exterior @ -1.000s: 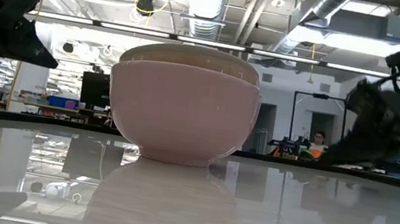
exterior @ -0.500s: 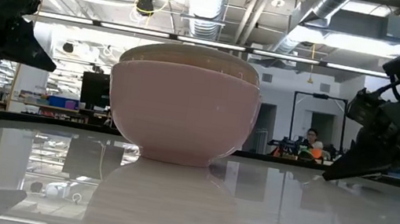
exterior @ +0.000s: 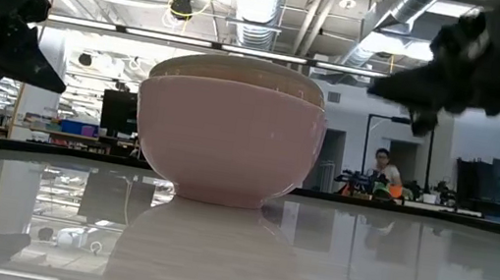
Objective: Nest bowls inside each other
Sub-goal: Return to Home Position
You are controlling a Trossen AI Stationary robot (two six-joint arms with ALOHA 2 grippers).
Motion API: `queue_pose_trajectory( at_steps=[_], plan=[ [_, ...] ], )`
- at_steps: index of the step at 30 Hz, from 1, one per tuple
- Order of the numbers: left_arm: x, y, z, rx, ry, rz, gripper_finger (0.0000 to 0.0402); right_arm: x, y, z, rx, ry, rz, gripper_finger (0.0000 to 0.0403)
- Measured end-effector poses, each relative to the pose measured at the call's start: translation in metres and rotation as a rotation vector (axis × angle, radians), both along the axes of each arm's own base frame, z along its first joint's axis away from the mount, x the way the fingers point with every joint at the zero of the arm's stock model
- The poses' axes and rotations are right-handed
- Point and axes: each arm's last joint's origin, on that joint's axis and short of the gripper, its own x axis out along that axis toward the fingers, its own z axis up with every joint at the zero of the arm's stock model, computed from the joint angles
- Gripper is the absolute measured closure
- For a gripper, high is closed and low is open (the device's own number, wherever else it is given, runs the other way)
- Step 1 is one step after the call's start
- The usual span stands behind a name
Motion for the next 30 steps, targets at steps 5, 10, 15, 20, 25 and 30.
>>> queue_pose_trajectory(
  at_steps=[5, 10, 15, 20, 25, 30],
  plan=[
    [0.0, 0.0, 0.0, -0.002, 0.005, -0.01, 0.0401, -0.01, 0.0, 0.036, -0.016, -0.126, 0.033, 0.038],
    [0.0, 0.0, 0.0, -0.001, 0.004, -0.009, 0.0401, -0.036, -0.001, 0.072, -0.095, -0.024, 0.026, 0.0387],
    [0.0, 0.0, 0.0, 0.011, -0.002, 0.009, 0.0401, -0.066, -0.004, 0.073, -0.076, 0.032, -0.009, 0.0392],
    [0.0, 0.002, 0.001, 0.038, -0.016, 0.05, 0.0401, -0.079, -0.003, 0.05, -0.039, 0.167, -0.007, 0.0393],
    [-0.001, 0.002, 0.001, 0.044, -0.02, 0.059, 0.0401, -0.089, -0.004, 0.039, -0.049, 0.19, -0.045, 0.0393],
    [-0.001, 0.002, 0.001, 0.044, -0.02, 0.059, 0.0401, -0.095, -0.004, 0.02, -0.001, 0.193, -0.053, 0.0393]
  ],
)
